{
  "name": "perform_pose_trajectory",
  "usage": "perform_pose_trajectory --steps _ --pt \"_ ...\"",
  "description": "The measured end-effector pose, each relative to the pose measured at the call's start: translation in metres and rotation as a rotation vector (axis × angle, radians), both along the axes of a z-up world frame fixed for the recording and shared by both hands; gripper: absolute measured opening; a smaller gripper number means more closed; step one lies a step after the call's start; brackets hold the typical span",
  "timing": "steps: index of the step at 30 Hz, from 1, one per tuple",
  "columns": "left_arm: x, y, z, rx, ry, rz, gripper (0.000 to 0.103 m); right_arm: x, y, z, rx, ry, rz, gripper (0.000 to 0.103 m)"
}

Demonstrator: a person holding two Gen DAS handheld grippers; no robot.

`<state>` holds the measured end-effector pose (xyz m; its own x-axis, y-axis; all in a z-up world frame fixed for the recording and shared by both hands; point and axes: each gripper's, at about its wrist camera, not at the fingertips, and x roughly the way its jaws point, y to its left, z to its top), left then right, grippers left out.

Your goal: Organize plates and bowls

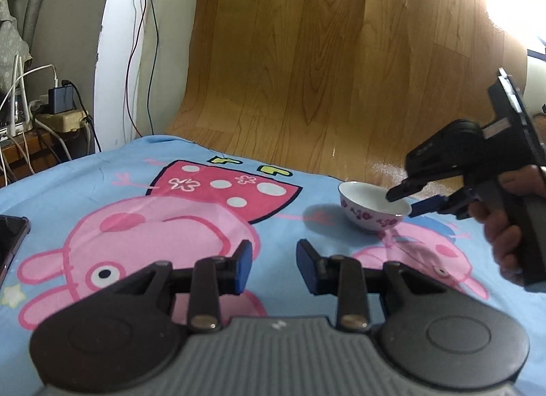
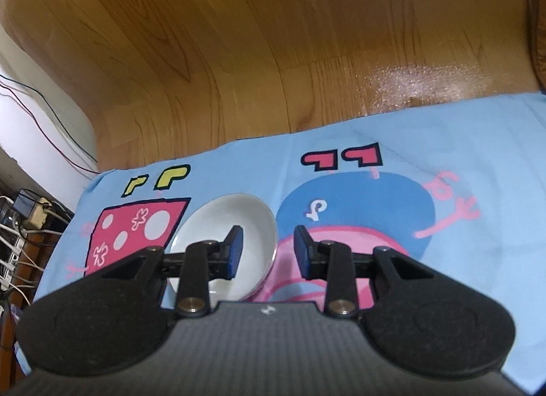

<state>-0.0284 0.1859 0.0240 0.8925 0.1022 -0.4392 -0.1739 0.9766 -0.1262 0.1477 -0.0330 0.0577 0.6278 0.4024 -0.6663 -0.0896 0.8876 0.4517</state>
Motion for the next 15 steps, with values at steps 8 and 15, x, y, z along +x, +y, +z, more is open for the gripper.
perform_pose_trajectory --steps 8,15 --pt "0.001 0.001 0.000 -0.009 -0.002 0.001 0.029 0.014 0.009 -0.008 -0.015 0.043 0.009 0.009" --pt "0.000 0.008 0.001 -0.052 -0.005 0.003 0.029 -0.012 -0.018 0.003 0.110 0.082 0.023 0.008"
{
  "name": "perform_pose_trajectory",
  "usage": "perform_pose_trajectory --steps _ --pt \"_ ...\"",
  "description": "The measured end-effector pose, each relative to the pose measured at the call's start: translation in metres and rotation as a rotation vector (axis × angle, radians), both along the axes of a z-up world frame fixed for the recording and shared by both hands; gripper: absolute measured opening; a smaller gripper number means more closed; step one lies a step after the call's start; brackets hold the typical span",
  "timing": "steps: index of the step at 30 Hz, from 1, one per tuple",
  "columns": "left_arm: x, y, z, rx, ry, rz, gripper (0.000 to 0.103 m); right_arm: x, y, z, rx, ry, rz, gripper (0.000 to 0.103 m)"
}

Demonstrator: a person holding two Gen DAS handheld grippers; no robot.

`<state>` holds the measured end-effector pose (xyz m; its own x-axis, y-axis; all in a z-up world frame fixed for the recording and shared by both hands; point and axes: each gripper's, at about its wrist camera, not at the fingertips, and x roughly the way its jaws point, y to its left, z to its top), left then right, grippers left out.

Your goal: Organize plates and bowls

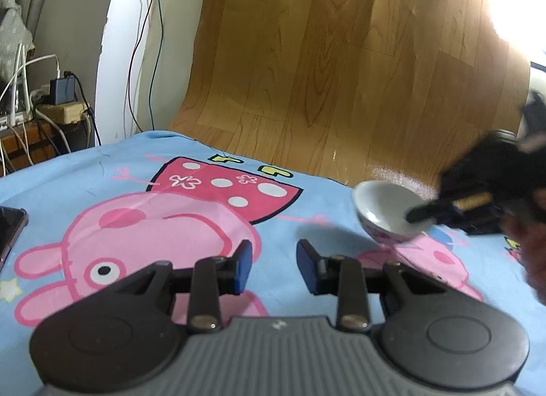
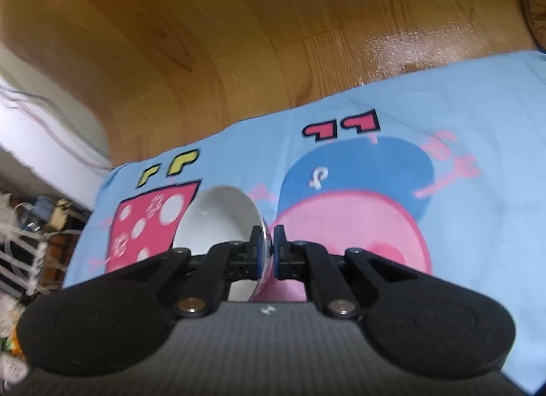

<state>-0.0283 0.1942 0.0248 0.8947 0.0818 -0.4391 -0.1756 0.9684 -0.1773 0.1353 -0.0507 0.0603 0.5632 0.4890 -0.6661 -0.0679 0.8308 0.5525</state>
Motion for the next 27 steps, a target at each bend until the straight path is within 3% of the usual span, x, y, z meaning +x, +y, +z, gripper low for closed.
perform_pose_trajectory --steps 6,8,10,12,17,21,27 --pt "-0.002 0.008 0.001 -0.069 0.002 -0.058 0.029 -0.070 -0.026 0.005 0.031 0.023 0.109 0.009" --pt "-0.004 0.010 0.002 -0.134 0.036 -0.111 0.027 -0.092 -0.033 0.001 0.020 0.033 0.124 0.009" --pt "-0.011 0.012 0.004 -0.265 0.075 -0.181 0.027 -0.109 -0.038 -0.005 0.010 0.040 0.134 0.009" --pt "-0.019 0.003 0.008 -0.312 0.104 -0.239 0.027 -0.121 -0.043 -0.012 0.010 0.054 0.142 0.009" --pt "-0.030 -0.040 0.018 -0.201 0.190 -0.323 0.027 -0.132 -0.047 -0.018 0.010 0.031 0.151 0.010" --pt "-0.027 -0.061 0.018 -0.122 0.223 -0.320 0.024 -0.139 -0.050 -0.015 -0.008 -0.026 0.154 0.014" --pt "-0.027 -0.071 0.011 -0.104 0.281 -0.317 0.021 -0.157 -0.059 -0.009 -0.055 -0.153 0.160 0.021"
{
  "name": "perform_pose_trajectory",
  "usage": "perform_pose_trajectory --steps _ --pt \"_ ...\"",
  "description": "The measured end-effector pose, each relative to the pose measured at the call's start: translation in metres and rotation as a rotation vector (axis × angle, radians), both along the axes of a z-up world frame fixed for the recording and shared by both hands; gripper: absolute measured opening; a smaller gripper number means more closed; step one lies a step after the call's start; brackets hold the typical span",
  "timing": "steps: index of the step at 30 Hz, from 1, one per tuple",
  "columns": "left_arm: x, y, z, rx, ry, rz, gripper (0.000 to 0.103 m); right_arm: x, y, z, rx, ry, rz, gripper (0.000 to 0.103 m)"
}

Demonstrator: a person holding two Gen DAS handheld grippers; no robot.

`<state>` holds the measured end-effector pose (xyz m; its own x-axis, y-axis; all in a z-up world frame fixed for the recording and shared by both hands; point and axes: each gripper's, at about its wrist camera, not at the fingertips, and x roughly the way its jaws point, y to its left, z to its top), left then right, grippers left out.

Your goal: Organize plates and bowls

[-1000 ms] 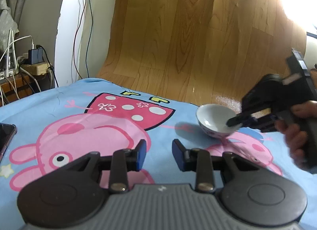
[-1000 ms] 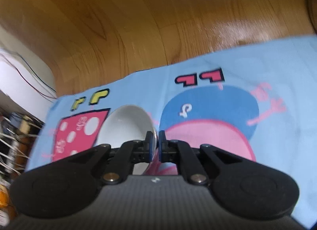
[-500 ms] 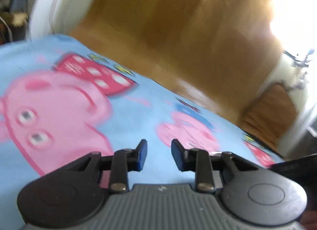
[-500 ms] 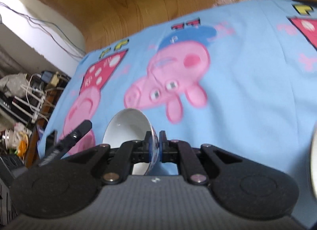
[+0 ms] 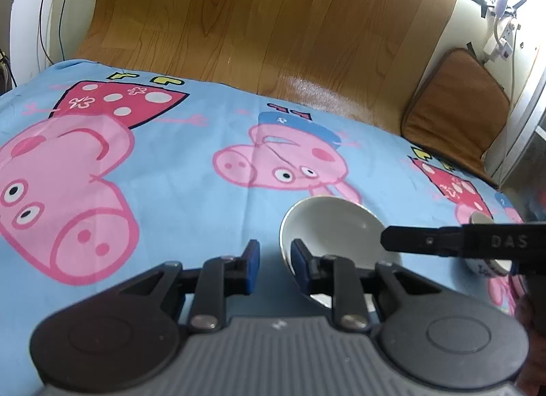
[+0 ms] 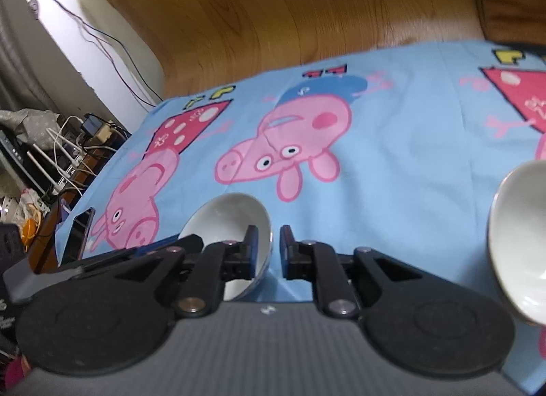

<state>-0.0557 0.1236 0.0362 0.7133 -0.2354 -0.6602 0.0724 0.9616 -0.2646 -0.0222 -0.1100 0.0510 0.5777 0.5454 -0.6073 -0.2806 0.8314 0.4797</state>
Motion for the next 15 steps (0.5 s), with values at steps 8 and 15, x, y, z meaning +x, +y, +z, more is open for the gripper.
perform_pose_trajectory --steps 8,15 --pt "-0.002 -0.009 0.005 -0.011 0.001 0.015 0.008 -0.007 0.015 -0.007 -0.089 -0.091 0.042 0.010" --pt "0.010 -0.060 0.040 -0.034 -0.064 -0.103 0.008 -0.026 -0.038 0.009 -0.033 -0.198 -0.088 0.009"
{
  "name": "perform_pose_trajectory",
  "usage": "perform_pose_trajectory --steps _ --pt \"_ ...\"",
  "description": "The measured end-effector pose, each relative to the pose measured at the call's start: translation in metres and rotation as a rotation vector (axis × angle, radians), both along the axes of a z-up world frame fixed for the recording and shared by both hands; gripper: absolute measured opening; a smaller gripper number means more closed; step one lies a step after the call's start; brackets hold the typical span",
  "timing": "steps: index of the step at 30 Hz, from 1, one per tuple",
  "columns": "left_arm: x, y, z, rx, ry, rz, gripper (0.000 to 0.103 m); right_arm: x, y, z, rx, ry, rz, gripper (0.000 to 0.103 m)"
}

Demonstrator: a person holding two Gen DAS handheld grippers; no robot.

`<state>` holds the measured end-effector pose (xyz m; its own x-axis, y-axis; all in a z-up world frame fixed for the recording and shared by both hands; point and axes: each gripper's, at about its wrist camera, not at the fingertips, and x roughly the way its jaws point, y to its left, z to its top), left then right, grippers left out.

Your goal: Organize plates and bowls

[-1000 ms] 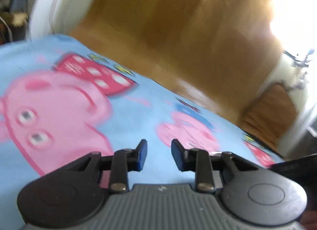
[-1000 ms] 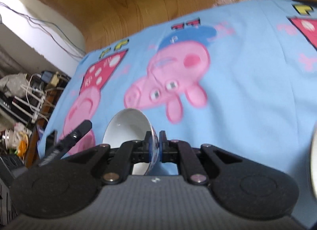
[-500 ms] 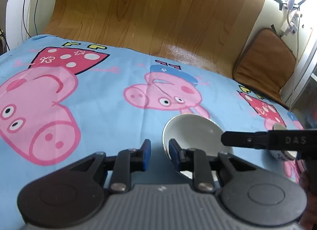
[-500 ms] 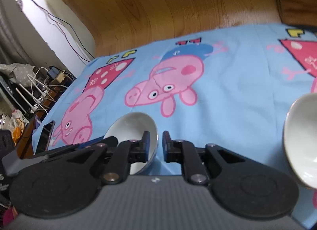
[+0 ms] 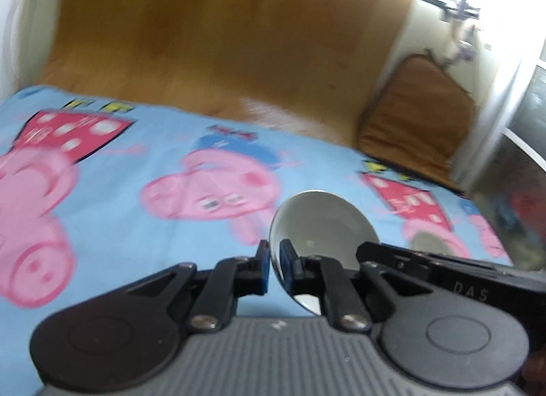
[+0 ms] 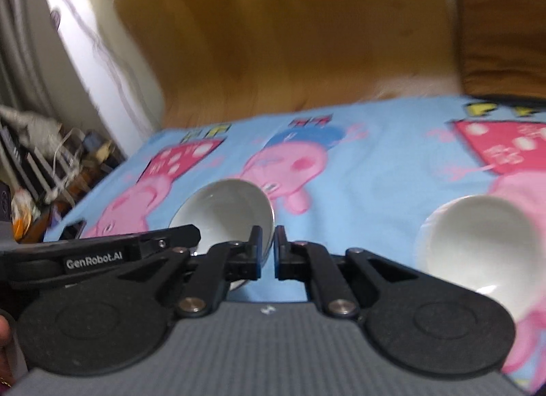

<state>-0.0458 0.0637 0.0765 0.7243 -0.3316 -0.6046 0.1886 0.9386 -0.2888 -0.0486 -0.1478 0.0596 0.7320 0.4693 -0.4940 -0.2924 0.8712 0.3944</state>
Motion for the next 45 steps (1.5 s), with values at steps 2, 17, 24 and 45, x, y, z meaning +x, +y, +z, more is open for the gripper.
perform_pose_trajectory --steps 2,17,24,45 --pt "0.006 -0.025 0.006 0.000 -0.011 -0.052 0.008 -0.010 -0.020 0.005 -0.002 -0.028 -0.054 0.009" --pt "0.033 -0.141 -0.012 0.045 0.049 -0.246 0.008 -0.046 -0.116 -0.006 -0.053 -0.020 -0.295 0.010" --pt "0.036 -0.147 -0.014 0.082 0.048 -0.248 0.009 -0.045 -0.116 -0.015 -0.058 -0.028 -0.303 0.014" --pt "-0.018 -0.109 0.016 0.229 -0.219 -0.142 0.018 -0.118 -0.117 0.015 0.017 -0.361 -0.431 0.038"
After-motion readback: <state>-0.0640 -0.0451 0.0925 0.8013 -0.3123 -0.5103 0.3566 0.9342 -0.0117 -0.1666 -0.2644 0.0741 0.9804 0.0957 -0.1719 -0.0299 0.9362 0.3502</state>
